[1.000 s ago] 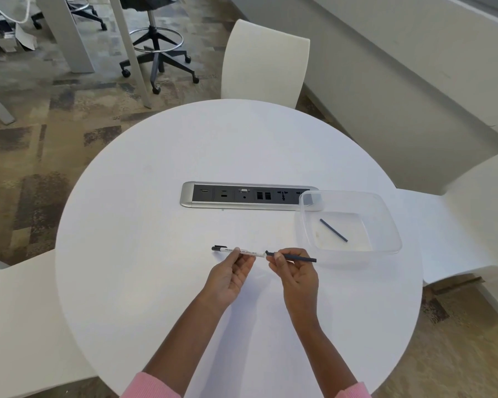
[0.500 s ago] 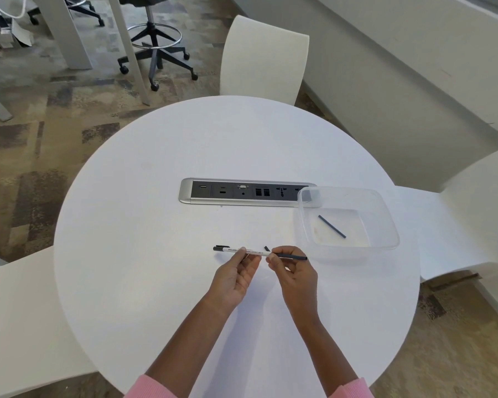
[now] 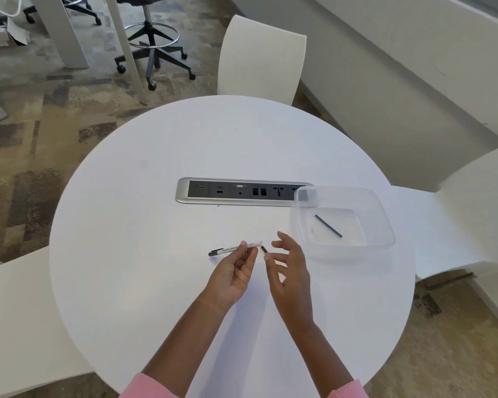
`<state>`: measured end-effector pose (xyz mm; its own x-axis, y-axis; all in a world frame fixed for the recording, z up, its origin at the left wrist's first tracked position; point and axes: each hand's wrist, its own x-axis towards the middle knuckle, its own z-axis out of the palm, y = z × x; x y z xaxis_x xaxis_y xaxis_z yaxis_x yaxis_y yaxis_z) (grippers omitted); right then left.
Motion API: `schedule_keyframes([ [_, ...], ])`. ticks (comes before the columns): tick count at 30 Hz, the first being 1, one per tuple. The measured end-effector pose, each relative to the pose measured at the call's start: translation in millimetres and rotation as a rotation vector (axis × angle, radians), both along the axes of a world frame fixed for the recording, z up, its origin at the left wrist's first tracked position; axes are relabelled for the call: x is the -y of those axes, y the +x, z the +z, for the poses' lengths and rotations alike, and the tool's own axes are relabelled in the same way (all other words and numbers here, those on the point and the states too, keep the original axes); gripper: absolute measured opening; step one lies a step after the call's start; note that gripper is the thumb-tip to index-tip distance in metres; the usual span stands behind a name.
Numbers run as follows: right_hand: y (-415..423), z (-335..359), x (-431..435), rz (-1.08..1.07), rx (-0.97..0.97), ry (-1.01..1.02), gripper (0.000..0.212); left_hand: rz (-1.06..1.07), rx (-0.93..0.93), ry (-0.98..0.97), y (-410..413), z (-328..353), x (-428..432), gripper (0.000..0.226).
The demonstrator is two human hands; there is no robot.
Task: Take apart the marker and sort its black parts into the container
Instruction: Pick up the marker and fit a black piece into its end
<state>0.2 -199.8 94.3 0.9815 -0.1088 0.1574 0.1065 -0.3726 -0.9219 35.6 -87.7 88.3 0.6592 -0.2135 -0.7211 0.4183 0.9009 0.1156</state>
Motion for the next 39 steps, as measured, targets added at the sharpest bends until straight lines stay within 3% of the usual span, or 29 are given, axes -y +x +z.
schedule_keyframes([
  [4,0.8,-7.3,-2.0,0.113,0.059,-0.285,0.042,0.003,0.007,-0.037,1.6,0.5,-0.7,0.009],
  [9,12.1,-19.9,2.6,-0.028,0.001,-0.228,0.036,0.059,-0.03,0.007,4.9,-0.1,-5.9,0.009],
  [15,29.9,-55.6,16.6,-0.039,-0.419,-0.437,0.029,0.111,-0.052,0.028,6.3,-2.3,-14.3,0.013],
  [24,43.3,-64.2,16.2,-0.083,-0.453,-0.516,0.014,0.115,-0.075,0.084,4.6,-6.5,-19.2,0.016],
  [27,42.4,-63.0,18.7,-0.096,-0.454,-0.468,0.011,0.113,-0.073,0.1,5.6,-8.1,-21.1,0.015],
  [31,35.1,-50.3,19.3,-0.16,-0.426,-0.202,0.003,0.096,-0.063,0.146,6.4,-11.5,-23.8,0.011],
  [35,25.1,-27.0,16.4,-0.166,-0.339,0.012,0.01,0.077,-0.049,0.176,6.9,-14.3,-24.2,0.01],
  [39,19.2,-9.9,12.0,-0.151,-0.261,0.088,0.01,0.061,-0.039,0.198,6.8,-14.5,-21.3,0.01],
])
